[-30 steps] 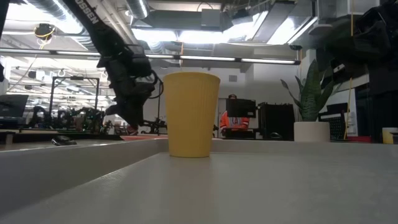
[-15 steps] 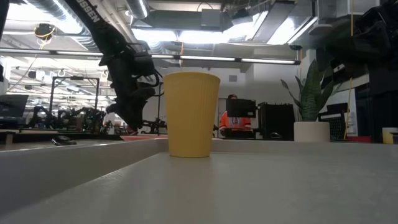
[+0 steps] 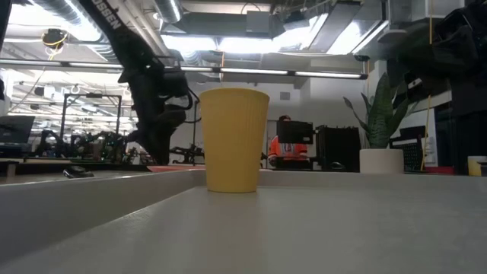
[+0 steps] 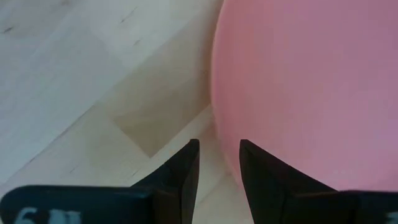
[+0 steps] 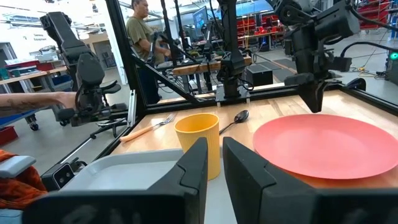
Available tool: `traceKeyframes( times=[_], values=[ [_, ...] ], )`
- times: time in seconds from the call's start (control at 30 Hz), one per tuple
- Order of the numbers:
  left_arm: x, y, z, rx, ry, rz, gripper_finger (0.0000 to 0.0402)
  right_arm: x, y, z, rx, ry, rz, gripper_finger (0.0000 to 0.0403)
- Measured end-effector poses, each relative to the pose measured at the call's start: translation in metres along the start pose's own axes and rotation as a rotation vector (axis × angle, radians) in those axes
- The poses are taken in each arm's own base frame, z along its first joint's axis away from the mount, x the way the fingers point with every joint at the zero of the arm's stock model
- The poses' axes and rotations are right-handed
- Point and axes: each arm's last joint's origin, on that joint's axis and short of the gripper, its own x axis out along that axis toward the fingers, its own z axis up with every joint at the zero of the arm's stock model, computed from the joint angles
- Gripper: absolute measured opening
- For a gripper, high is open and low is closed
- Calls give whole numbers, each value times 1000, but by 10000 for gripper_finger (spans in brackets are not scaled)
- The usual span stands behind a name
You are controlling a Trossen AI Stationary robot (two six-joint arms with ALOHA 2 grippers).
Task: Pick and place plate/cup/fork/spoon on tray
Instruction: Put the pink plate on the light blue serving tray to the bottom right of the yellow cup
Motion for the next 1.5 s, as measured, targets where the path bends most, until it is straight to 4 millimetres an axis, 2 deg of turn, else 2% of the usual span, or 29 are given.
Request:
traceKeyframes(
  times=[0.37,0.73,1.03,1.5],
  values=[
    [0,-2,1,-1,-8,-53,107,0,0,0,0,0,0,56],
    [3,-12,-1,19,-6,-7,107,0,0,0,0,0,0,56],
    [3,-12,-2,-6,-4,10,107,0,0,0,0,0,0,56],
    [22,-10,-5,-51,72,-48,107,0,0,0,0,2,1,56]
  ],
)
